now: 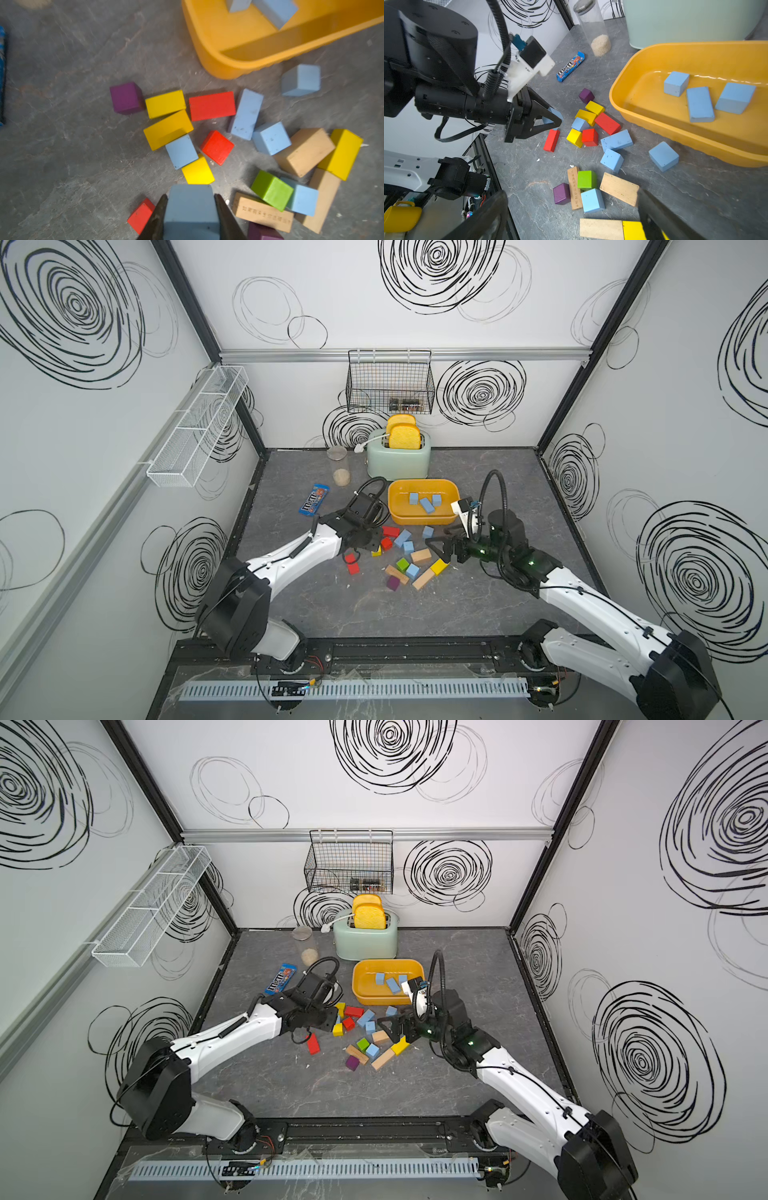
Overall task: Pick out the blue building blocks
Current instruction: Pick up the building block from the center of the board, then place the building block in the storage box.
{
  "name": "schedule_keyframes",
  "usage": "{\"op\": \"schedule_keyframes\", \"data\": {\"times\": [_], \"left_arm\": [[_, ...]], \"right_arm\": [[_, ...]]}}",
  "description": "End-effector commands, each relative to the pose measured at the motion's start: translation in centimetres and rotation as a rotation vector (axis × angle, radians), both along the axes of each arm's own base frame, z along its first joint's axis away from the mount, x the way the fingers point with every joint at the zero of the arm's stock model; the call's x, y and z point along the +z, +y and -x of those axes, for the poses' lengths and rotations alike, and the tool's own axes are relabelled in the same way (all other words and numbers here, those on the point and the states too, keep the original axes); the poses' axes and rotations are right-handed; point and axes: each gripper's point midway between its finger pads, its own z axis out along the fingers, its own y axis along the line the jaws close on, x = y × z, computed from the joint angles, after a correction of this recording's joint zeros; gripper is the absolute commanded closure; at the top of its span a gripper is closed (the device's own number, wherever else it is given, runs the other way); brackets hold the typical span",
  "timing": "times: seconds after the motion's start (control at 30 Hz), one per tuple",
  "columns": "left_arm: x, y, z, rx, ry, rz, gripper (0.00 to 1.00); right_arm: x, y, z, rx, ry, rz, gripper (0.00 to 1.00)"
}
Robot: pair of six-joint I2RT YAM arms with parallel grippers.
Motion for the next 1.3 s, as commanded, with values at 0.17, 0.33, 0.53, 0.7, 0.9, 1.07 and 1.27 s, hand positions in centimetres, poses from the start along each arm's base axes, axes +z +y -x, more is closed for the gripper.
{"op": "schedule_keyframes", "data": {"times": [0.17, 0.33, 0.53, 0.7, 0.9, 1.07, 1.27], "left_arm": [[7.0, -2.7, -3.4, -0.044, -0.191, 0.104, 1.00], [8.2, -3.9, -4.9, -0.077, -0.213, 0.102, 1.00], [8.8, -5.3, -6.7, -0.101, -0.236, 0.103, 1.00], [8.6, -6.4, -8.3, -0.118, -0.248, 0.090, 1.00], [7.7, -8.0, -10.4, -0.133, -0.243, 0.091, 1.00], [6.5, -9.4, -12.1, -0.147, -0.237, 0.096, 1.00], [4.7, -10.5, -13.8, -0.156, -0.224, 0.073, 1.00]], "right_arm": [[3.4, -1.2, -1.5, -0.066, -0.091, -0.004, 0.02], [4.8, -2.4, -2.9, -0.100, -0.127, 0.010, 0.02], [5.5, -3.7, -4.5, -0.141, -0.142, 0.016, 0.02], [5.4, -4.5, -5.9, -0.162, -0.115, -0.015, 0.02], [4.8, -4.7, -7.3, -0.180, -0.082, -0.028, 0.02], [3.8, -4.9, -8.1, -0.201, -0.067, -0.010, 0.02], [2.2, -5.0, -8.7, -0.225, -0.036, 0.004, 0.02]]}}
